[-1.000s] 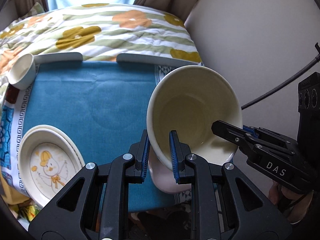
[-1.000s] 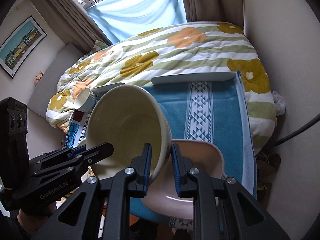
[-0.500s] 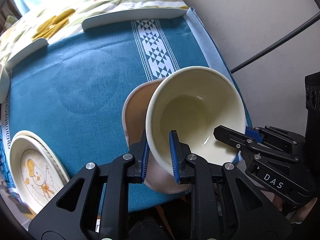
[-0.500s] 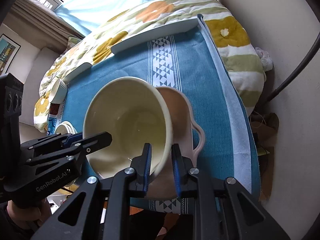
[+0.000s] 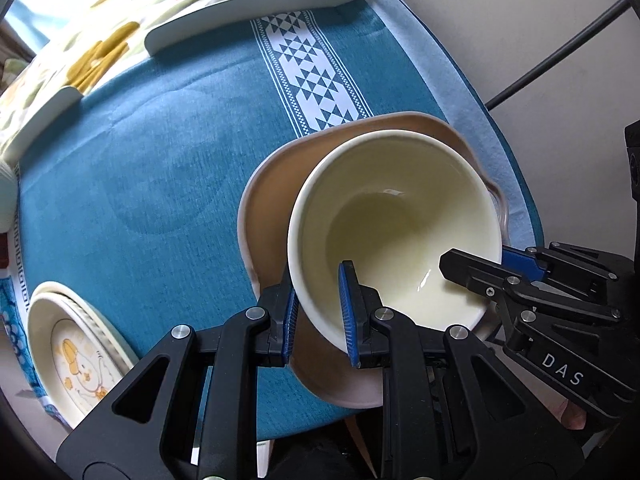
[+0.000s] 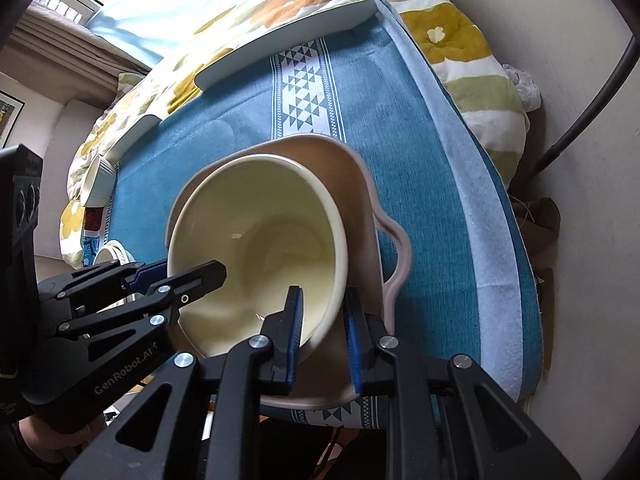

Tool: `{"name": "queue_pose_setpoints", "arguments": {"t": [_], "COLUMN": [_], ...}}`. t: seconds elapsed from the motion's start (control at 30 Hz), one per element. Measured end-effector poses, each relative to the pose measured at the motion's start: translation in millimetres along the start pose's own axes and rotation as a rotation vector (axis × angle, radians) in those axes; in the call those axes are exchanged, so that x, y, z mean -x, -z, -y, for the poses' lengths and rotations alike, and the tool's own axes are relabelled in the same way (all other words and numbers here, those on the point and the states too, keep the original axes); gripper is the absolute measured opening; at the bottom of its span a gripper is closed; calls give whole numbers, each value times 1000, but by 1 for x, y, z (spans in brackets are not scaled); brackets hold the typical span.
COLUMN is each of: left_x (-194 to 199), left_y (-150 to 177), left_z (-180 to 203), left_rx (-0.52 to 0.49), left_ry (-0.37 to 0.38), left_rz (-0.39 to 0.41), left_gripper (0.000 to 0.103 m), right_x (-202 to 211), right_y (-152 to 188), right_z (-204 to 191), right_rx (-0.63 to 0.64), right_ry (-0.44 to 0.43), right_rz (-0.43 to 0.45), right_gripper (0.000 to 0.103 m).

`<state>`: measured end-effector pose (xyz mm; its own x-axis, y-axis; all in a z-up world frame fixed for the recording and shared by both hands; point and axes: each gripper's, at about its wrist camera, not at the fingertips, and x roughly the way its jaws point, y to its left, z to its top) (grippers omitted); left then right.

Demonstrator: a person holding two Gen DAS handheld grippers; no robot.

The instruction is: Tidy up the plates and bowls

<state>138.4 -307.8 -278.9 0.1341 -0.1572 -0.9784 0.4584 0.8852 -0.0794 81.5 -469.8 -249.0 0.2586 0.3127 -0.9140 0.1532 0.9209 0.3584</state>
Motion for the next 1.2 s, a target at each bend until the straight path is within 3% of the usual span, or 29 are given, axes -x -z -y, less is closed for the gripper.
{"name": "queue_pose_setpoints", "arguments": {"t": [0.3, 0.73, 0.9, 1.03, 1.07, 1.1, 1.13, 1.2], "left_x": [-4, 12, 38, 72, 80, 88, 95, 111], "left_y": [-1, 3, 8, 14, 16, 18, 20, 27], "left_z": [7, 9, 13, 9, 6, 2, -1, -9], "left_rx": [-41, -29, -28, -7, 8, 24, 42, 75], "left_ry": [-57, -85, -88, -102, -109, -118, -131, -155], "left_rz": [4, 47, 116, 224, 248, 269, 290, 356], "left_gripper": [17, 17, 17, 18, 21, 34, 63, 98], "right_x": [-3, 15, 33, 49, 51, 53, 54, 56], "right_y": [3, 14, 18, 19, 19, 19, 19, 20], "right_z": [-6, -10, -11, -18, -20, -22, -24, -28], "right_rx": [49, 72, 91, 146, 162, 176, 190, 218], "right_ry": [67, 69, 61, 23, 17, 12, 7, -2], "right_rz": [-17, 4, 44, 86, 95, 101, 102, 105], "right_gripper": [18, 18, 18, 18, 18, 18, 18, 19]}}
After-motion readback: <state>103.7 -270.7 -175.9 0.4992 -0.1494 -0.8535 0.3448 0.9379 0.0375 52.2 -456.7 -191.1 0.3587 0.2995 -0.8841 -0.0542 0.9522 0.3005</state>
